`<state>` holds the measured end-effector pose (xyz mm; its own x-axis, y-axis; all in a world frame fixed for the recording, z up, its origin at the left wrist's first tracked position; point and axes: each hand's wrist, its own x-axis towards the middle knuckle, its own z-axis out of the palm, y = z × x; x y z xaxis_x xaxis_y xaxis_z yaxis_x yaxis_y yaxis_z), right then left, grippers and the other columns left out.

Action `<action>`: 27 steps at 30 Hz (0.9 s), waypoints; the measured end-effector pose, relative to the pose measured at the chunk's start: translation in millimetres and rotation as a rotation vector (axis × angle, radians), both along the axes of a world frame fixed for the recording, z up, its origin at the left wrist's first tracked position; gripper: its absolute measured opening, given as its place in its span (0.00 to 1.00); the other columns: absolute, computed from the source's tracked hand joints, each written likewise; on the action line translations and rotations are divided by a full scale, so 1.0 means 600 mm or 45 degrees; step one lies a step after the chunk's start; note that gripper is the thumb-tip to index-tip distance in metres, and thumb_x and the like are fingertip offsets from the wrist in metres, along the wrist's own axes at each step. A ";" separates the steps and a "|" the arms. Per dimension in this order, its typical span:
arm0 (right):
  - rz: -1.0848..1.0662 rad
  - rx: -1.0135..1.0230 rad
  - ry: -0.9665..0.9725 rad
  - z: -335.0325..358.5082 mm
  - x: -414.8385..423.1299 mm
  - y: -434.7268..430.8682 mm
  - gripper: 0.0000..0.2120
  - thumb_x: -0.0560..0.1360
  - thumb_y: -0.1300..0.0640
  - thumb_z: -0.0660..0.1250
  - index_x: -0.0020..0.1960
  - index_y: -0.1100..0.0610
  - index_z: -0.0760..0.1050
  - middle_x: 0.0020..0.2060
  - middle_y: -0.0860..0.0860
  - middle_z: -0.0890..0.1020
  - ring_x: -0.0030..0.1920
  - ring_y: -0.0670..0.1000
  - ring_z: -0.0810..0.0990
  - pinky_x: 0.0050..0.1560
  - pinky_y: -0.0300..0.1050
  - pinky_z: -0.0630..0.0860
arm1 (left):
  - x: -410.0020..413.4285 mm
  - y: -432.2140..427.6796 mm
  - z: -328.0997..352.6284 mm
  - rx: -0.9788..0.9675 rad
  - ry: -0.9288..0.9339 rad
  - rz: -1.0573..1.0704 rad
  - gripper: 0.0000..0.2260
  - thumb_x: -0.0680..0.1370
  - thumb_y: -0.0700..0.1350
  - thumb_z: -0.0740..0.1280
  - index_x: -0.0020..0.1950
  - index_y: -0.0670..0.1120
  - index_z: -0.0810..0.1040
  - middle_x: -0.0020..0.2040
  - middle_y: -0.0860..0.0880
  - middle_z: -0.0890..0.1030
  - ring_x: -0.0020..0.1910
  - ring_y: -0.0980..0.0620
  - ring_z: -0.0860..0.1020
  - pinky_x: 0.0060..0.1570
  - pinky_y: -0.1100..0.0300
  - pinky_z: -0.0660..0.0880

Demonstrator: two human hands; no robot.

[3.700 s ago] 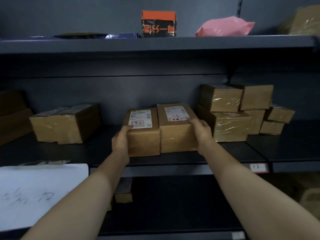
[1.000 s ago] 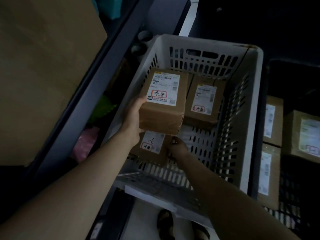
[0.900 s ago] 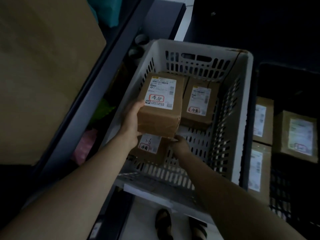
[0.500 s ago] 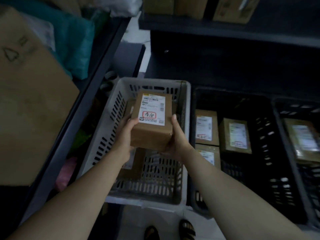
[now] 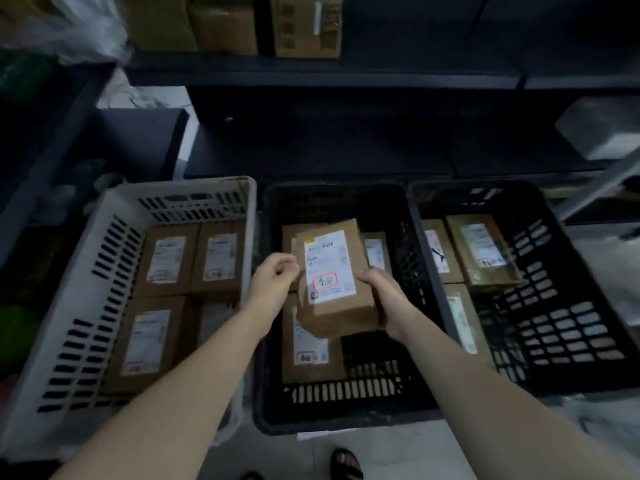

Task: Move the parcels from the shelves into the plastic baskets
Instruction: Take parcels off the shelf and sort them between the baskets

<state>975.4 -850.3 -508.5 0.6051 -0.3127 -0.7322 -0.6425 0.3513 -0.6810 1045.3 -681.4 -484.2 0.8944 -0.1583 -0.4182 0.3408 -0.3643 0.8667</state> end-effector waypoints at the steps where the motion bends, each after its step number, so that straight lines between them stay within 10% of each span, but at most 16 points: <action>1: 0.009 -0.027 0.043 -0.012 -0.014 -0.022 0.38 0.64 0.42 0.70 0.72 0.50 0.66 0.65 0.56 0.75 0.56 0.57 0.77 0.47 0.48 0.75 | -0.011 -0.019 -0.016 0.040 0.051 -0.073 0.06 0.80 0.42 0.62 0.55 0.46 0.76 0.48 0.51 0.77 0.46 0.55 0.73 0.40 0.63 0.68; 7: 0.072 0.016 0.286 -0.087 -0.079 -0.099 0.35 0.75 0.52 0.68 0.77 0.54 0.55 0.49 0.53 0.73 0.42 0.53 0.75 0.35 0.45 0.73 | -0.059 -0.084 -0.126 0.348 0.375 -0.438 0.13 0.80 0.44 0.62 0.64 0.44 0.73 0.60 0.46 0.73 0.56 0.50 0.73 0.51 0.62 0.68; 11: 0.023 0.056 0.319 -0.136 -0.084 -0.110 0.36 0.75 0.52 0.69 0.77 0.52 0.54 0.59 0.56 0.74 0.49 0.56 0.77 0.44 0.48 0.76 | -0.070 -0.104 -0.173 0.463 0.506 -0.550 0.20 0.80 0.45 0.62 0.72 0.45 0.66 0.70 0.41 0.68 0.67 0.43 0.70 0.62 0.56 0.68; 17: 0.123 -0.028 0.315 -0.215 -0.046 -0.105 0.21 0.80 0.68 0.57 0.71 0.58 0.66 0.63 0.60 0.77 0.60 0.62 0.78 0.58 0.59 0.76 | -0.077 -0.122 -0.230 0.527 0.446 -0.701 0.23 0.81 0.41 0.61 0.75 0.45 0.61 0.72 0.44 0.67 0.69 0.45 0.67 0.57 0.64 0.66; 23: 0.330 -0.206 0.243 -0.272 -0.024 -0.120 0.23 0.79 0.70 0.56 0.72 0.56 0.65 0.64 0.58 0.77 0.60 0.60 0.79 0.55 0.58 0.79 | -0.085 -0.131 -0.284 0.844 0.320 -1.012 0.29 0.80 0.48 0.60 0.78 0.54 0.51 0.79 0.51 0.51 0.75 0.42 0.52 0.74 0.47 0.54; 27: 0.755 -0.642 0.336 -0.268 -0.021 -0.098 0.29 0.78 0.64 0.60 0.77 0.54 0.56 0.72 0.56 0.62 0.66 0.60 0.70 0.62 0.53 0.75 | -0.091 -0.131 -0.268 0.930 0.173 -1.048 0.24 0.80 0.48 0.60 0.76 0.51 0.60 0.73 0.47 0.63 0.70 0.43 0.62 0.68 0.49 0.66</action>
<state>963.0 -909.0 -669.4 0.6008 -0.3250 -0.7303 -0.7863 -0.4047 -0.4668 990.8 -760.0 -644.8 0.5691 -0.3585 -0.7400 -0.1642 -0.9314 0.3250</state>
